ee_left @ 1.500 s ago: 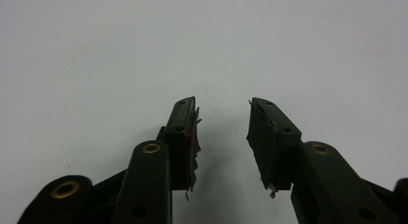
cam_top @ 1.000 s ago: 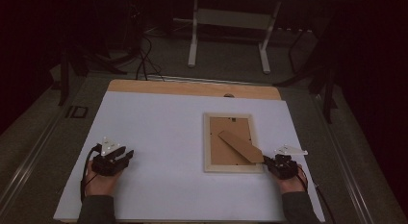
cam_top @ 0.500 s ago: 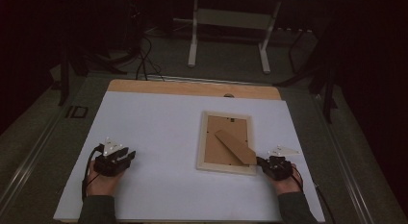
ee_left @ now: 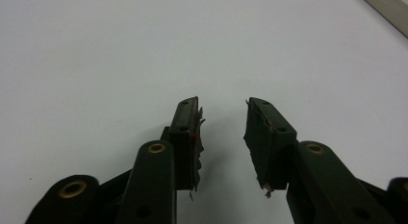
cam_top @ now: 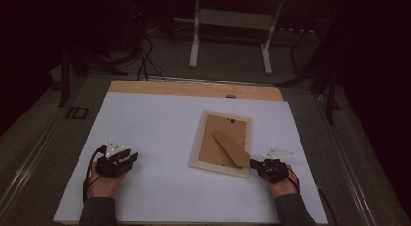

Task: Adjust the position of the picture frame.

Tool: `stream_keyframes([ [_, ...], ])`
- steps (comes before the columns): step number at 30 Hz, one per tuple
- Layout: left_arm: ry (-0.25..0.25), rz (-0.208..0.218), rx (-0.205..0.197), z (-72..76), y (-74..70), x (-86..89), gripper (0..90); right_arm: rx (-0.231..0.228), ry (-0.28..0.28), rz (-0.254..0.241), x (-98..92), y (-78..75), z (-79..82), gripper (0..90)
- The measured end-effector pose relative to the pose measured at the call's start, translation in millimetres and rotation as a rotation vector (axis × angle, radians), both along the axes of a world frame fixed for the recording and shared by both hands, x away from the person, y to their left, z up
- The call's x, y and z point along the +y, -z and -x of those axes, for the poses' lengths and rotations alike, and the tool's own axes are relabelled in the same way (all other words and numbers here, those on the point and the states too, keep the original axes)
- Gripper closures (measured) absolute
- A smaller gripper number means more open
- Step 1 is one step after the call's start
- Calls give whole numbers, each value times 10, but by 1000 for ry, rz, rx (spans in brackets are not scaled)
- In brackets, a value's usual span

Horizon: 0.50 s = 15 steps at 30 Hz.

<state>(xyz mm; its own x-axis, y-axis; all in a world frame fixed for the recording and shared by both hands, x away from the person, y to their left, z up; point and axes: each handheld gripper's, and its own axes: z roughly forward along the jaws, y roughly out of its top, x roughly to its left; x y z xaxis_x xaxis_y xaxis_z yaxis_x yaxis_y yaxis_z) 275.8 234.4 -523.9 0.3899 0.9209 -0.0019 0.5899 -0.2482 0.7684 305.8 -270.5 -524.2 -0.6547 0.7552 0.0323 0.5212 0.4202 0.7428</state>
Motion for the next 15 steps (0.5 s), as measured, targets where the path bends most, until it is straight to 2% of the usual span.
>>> stream_keyframes([
  [15,4,-3,-1,0,1,-10,658,-3,-65,-5,212,10,20,900],
])
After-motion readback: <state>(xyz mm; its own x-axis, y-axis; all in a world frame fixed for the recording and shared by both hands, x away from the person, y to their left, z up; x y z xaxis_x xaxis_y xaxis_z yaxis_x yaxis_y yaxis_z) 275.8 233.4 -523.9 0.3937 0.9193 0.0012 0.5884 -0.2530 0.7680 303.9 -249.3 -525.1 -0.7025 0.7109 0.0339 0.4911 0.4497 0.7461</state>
